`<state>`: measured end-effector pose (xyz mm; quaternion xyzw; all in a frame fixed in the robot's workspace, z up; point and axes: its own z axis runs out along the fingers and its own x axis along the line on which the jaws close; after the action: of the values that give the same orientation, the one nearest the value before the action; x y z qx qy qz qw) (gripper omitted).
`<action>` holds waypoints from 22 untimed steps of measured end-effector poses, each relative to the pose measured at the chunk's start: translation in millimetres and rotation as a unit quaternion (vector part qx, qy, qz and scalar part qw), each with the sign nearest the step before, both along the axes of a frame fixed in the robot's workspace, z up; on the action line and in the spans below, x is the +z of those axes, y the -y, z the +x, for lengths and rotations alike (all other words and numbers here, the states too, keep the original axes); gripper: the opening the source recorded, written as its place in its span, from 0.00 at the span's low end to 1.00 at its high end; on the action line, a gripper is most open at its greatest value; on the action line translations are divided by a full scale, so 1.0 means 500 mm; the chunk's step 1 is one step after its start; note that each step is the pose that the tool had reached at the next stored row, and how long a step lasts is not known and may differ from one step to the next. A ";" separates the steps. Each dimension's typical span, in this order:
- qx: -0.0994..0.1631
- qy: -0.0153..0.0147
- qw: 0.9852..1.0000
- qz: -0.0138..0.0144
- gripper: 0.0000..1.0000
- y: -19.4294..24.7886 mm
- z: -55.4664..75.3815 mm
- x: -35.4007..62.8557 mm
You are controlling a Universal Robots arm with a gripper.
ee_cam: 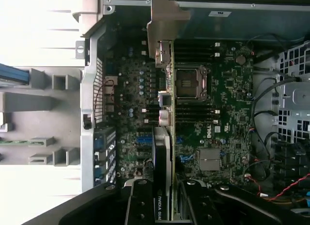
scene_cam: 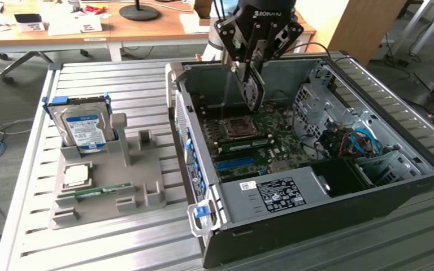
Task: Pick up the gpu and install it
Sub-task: 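Pick up the gpu and move the gpu toward the slot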
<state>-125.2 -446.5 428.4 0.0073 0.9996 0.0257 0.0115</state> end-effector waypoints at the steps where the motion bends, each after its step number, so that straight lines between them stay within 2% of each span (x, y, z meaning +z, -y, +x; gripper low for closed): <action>1: 0.000 0.000 1.000 0.000 0.27 0.0000 0.003 0.000; 12: 0.000 0.000 1.000 0.000 0.27 0.0000 0.029 0.000; 22: 0.000 0.000 1.000 0.000 0.27 0.0000 0.066 0.000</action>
<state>-92.2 -446.5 428.4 0.0073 0.9996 0.0257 0.0115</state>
